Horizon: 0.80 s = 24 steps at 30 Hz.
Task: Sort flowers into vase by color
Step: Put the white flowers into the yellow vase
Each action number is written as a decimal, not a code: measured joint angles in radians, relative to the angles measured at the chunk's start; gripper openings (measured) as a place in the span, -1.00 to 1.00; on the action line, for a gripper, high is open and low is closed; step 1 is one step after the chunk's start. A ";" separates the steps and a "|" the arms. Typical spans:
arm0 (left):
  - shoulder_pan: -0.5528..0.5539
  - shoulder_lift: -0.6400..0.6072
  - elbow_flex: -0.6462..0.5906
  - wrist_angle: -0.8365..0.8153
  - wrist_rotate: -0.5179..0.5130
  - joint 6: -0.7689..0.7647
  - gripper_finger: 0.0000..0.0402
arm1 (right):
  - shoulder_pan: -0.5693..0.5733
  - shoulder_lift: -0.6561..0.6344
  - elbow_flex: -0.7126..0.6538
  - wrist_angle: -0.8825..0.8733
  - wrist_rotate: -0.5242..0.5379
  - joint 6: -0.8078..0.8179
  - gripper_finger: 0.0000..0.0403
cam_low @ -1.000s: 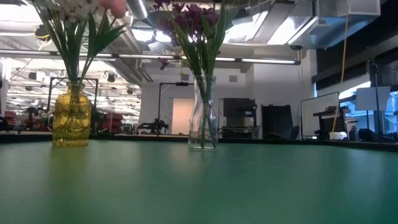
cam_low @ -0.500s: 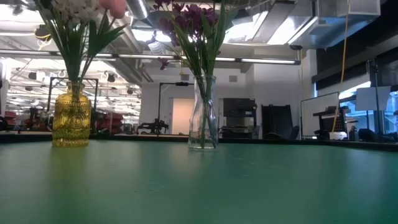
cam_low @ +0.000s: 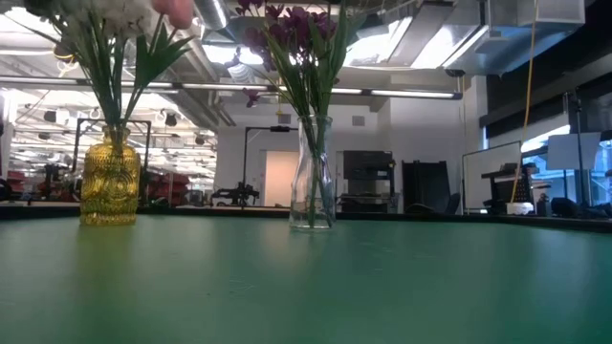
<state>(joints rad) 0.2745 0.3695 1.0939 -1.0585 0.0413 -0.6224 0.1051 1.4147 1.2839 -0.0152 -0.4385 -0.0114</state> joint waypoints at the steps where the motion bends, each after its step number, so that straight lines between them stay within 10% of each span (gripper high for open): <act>1: 0.000 0.001 -0.001 0.001 0.000 -0.001 0.22 | 0.000 0.000 0.000 0.002 0.000 0.000 -0.18; 15: 0.000 0.082 -0.170 0.209 0.183 0.004 0.22 | -0.018 0.012 0.003 0.287 0.119 -0.064 -0.18; 24: 0.000 0.104 -0.174 0.245 0.216 0.006 0.22 | -0.172 0.159 0.249 0.095 0.106 -0.148 -0.18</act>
<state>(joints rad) 0.2741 0.4732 0.9195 -0.8136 0.2569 -0.6163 -0.0668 1.5734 1.5333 0.0800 -0.3325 -0.1594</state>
